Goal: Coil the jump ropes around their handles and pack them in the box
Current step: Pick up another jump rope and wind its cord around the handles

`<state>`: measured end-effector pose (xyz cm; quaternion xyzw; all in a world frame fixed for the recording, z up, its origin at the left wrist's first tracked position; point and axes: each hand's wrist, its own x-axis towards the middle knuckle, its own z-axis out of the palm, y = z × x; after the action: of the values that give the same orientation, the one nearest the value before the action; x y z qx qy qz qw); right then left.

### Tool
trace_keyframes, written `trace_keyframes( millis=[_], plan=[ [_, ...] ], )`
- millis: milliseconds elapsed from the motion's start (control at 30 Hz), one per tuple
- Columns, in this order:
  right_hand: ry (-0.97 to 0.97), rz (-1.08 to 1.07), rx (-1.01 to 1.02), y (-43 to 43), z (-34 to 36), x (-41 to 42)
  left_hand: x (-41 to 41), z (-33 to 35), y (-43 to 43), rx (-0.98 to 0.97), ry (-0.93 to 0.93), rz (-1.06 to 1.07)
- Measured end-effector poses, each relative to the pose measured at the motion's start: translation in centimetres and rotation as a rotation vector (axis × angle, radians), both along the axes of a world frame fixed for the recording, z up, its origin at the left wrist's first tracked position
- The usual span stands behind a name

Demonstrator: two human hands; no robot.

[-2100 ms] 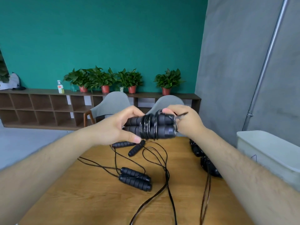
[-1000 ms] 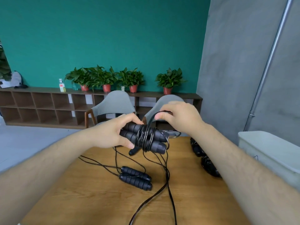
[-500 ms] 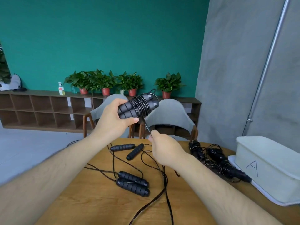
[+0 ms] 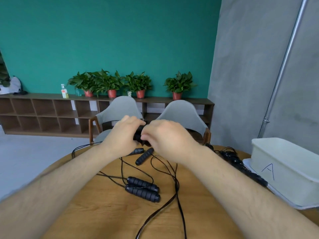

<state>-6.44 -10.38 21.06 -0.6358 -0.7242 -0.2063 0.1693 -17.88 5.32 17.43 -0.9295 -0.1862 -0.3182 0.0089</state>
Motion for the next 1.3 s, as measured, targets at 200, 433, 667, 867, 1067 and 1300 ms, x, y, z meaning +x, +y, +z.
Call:
trace_keyframes(
  millis=[200, 433, 667, 867, 1067, 1300],
  plan=[
    [-0.076, 0.044, 0.024, 0.8, 1.4, 3.3, -0.9, -0.7, 0.2, -0.106, 0.192, -0.205],
    [0.13, -0.008, -0.032, 1.3, 1.8, 5.1, -1.3, -1.0, -0.6, -0.325, 0.202, -0.253],
    [0.303, -0.053, -0.12, 1.2, 1.5, 6.5, -1.3, -0.8, -0.9, -0.236, 0.146, -0.251],
    [0.193, -0.082, -0.161, 1.7, 1.5, 6.8, -0.7, -1.3, -0.4, 0.114, 0.194, -0.261],
    [0.292, -0.081, -0.054, 1.9, 0.9, 7.0, -0.6, -1.8, -0.2, 0.304, 0.163, -0.244],
    [0.484, -0.02, 0.054, 2.0, 0.9, 6.2, -0.6, -2.6, 0.1, 0.414, 0.138, -0.234]
  ],
)
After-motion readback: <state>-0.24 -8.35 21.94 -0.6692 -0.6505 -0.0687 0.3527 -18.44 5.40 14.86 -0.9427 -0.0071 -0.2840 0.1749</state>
